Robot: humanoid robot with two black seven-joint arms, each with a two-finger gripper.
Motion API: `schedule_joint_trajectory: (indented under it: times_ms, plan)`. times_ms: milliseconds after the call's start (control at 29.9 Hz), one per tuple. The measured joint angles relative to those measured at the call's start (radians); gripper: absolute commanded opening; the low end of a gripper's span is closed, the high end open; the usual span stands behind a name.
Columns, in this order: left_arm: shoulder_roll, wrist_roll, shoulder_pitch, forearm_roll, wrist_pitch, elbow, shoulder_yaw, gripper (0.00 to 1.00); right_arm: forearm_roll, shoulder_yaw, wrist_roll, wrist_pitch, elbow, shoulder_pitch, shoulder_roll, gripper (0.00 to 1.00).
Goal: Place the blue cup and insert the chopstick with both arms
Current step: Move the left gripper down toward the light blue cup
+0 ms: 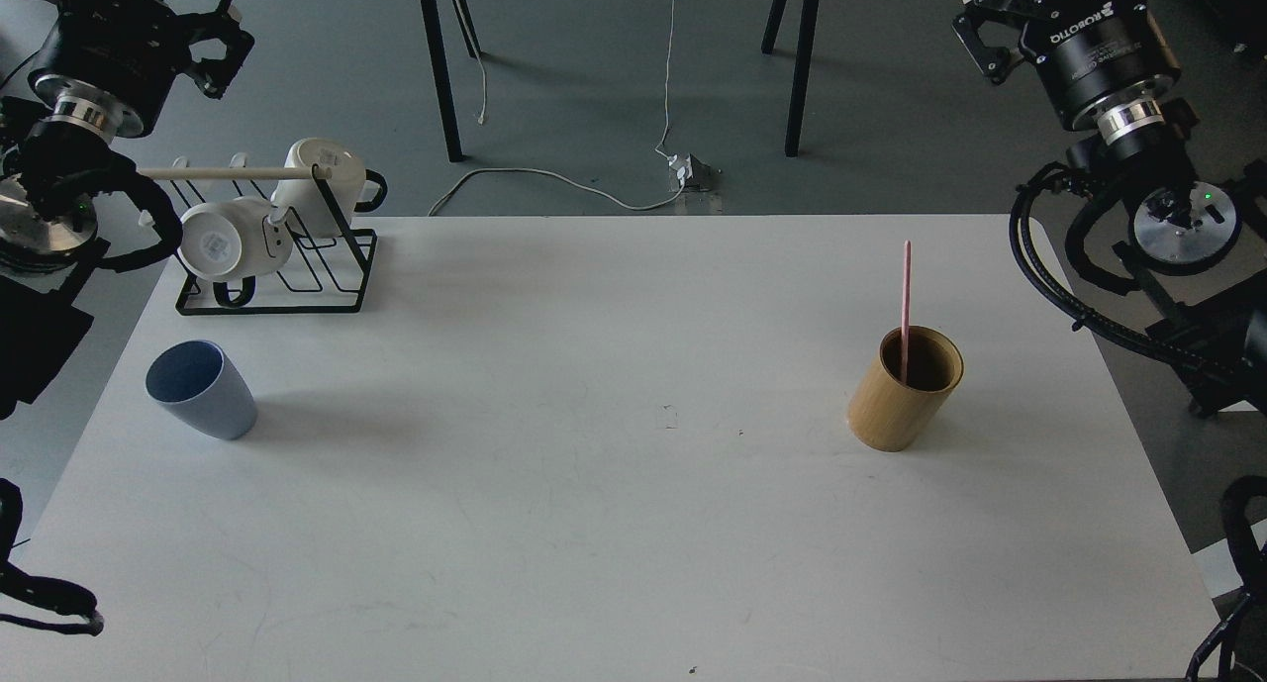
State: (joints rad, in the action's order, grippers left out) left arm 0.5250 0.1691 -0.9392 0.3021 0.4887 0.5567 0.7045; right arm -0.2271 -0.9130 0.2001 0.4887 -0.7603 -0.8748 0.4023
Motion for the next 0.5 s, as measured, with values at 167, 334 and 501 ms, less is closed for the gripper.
schedule_joint_trajectory:
  times_ms: [167, 334, 501]
  plan:
    - [0.001, 0.001, -0.002, -0.001, 0.000, 0.001, -0.006, 1.00, 0.000, -0.021, 0.000, 0.000, -0.006, 0.017, 0.006, 1.00]
    - [0.004, -0.006, -0.006, -0.003, 0.000, 0.004, -0.003, 1.00, 0.000, -0.023, -0.001, 0.000, -0.007, 0.020, 0.007, 1.00]
    - [0.012, -0.004, -0.019, -0.016, 0.000, 0.023, -0.010, 1.00, 0.000, -0.023, -0.001, 0.000, -0.016, 0.020, 0.007, 1.00]
